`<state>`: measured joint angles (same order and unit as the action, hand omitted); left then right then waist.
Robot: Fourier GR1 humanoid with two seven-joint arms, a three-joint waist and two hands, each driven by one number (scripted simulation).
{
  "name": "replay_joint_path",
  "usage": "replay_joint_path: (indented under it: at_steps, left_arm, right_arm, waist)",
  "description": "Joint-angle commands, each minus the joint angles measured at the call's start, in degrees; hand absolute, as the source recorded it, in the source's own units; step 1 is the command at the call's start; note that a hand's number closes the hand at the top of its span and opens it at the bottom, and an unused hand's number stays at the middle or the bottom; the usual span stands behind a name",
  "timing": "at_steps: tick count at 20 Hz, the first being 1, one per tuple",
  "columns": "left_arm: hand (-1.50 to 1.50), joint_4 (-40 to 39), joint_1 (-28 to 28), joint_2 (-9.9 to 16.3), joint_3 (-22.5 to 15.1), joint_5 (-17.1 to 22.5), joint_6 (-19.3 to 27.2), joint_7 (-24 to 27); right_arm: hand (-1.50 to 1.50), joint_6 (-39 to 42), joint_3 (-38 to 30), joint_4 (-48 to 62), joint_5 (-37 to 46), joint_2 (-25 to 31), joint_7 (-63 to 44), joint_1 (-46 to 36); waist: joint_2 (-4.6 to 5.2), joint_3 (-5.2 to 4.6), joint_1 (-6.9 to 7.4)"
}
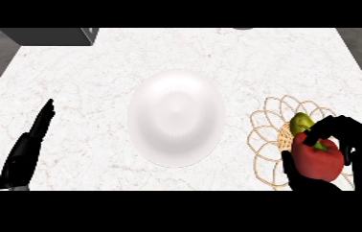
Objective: Pick the bell pepper from the placemat and place it in the plate
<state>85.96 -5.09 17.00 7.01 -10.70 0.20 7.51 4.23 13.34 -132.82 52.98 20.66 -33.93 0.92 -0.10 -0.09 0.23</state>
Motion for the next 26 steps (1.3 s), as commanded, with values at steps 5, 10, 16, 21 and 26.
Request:
replay_joint_path:
  at_steps: [5,10,16,21,26]
  left_arm:
    - [0.0,-2.1,1.8,-1.6,-0.9,-1.4,0.3,0.9]
    - [0.0,1.1,0.3,-1.1,-0.1,-1.3,-0.4,-1.0]
    - [0.0,5.3,-1.9,-3.3,-2.4,-2.3,-0.1,-2.4]
    - [0.0,-4.0,4.2,-1.3,1.2,-2.0,-0.4,0.9]
    - [0.0,1.2,1.3,-1.9,0.0,-2.3,-1.3,-2.0]
  right_arm:
    - [1.5,8.1,12.9,4.7,6.2,-12.2,-13.9,-22.1]
    - [1.5,4.1,12.3,20.4,6.9,-20.3,-15.4,-30.2]
    - [1.5,-2.6,14.6,36.5,1.2,-20.6,-18.6,-36.3]
    - [1.5,-10.4,15.6,50.6,-4.7,-20.6,-17.3,-44.0]
    - [1.5,-16.2,17.6,63.0,-12.3,-20.7,-13.3,-47.1]
  waist:
    - [0.13,-0.02,0.44]
    - [0.15,0.07,0.63]
    - [0.23,0.1,1.3]
    - [0.34,0.06,0.73]
    - [0.32,0.09,1.18]
